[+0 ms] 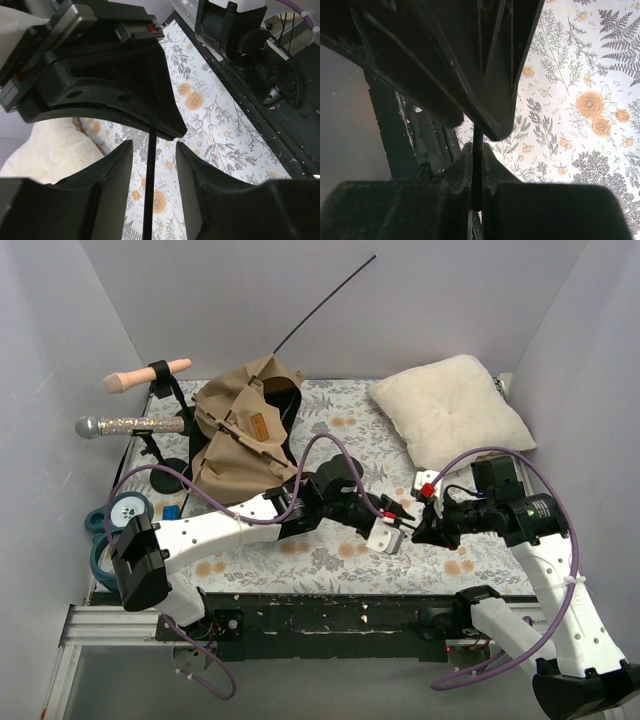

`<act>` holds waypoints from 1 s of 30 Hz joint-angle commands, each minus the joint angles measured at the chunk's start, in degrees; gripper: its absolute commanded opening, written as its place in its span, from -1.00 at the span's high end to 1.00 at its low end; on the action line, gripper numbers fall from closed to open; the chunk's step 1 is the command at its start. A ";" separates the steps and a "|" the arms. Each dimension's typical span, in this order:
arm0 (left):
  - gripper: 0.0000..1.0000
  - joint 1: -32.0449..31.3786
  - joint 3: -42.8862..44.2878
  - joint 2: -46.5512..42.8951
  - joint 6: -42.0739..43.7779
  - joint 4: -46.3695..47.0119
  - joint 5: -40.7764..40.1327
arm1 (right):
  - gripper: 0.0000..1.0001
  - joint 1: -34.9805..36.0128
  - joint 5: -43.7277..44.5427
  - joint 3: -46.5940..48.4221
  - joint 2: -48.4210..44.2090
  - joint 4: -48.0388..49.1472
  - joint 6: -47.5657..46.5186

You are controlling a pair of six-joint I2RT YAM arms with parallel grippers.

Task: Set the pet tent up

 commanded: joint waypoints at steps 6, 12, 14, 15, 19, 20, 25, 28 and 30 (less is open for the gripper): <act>0.50 -0.88 -1.11 1.34 1.31 3.37 0.21 | 0.97 -0.21 -4.19 2.08 -0.28 2.62 -0.20; 0.54 -0.88 -0.76 2.31 1.14 4.60 0.65 | 0.97 -0.21 -4.54 2.00 -0.02 2.45 -0.72; 0.53 -0.96 -0.49 2.75 0.79 5.21 0.56 | 0.97 -0.21 -4.80 2.00 0.15 2.36 -0.81; 0.53 -0.96 -0.32 2.93 0.79 5.39 0.65 | 0.97 -0.21 -4.89 2.08 0.24 2.36 -0.81; 0.81 -1.05 0.30 2.93 0.87 5.13 0.82 | 0.97 -0.21 -5.07 2.08 0.33 2.53 -0.72; 0.91 -0.96 0.30 2.67 1.14 4.78 0.91 | 0.97 -0.21 -5.16 2.08 0.24 2.45 -0.81; 1.00 -0.96 0.47 0.91 1.05 2.50 0.56 | 0.79 -0.21 -4.19 2.00 0.33 4.64 1.46; 1.00 -0.70 2.14 -0.06 3.76 -4.08 -1.19 | 0.12 -0.30 -1.56 3.40 -0.54 6.13 3.58; 1.00 -0.44 2.32 -1.81 5.52 -6.90 -2.77 | -0.03 -0.30 -0.15 3.49 -3.17 9.19 4.89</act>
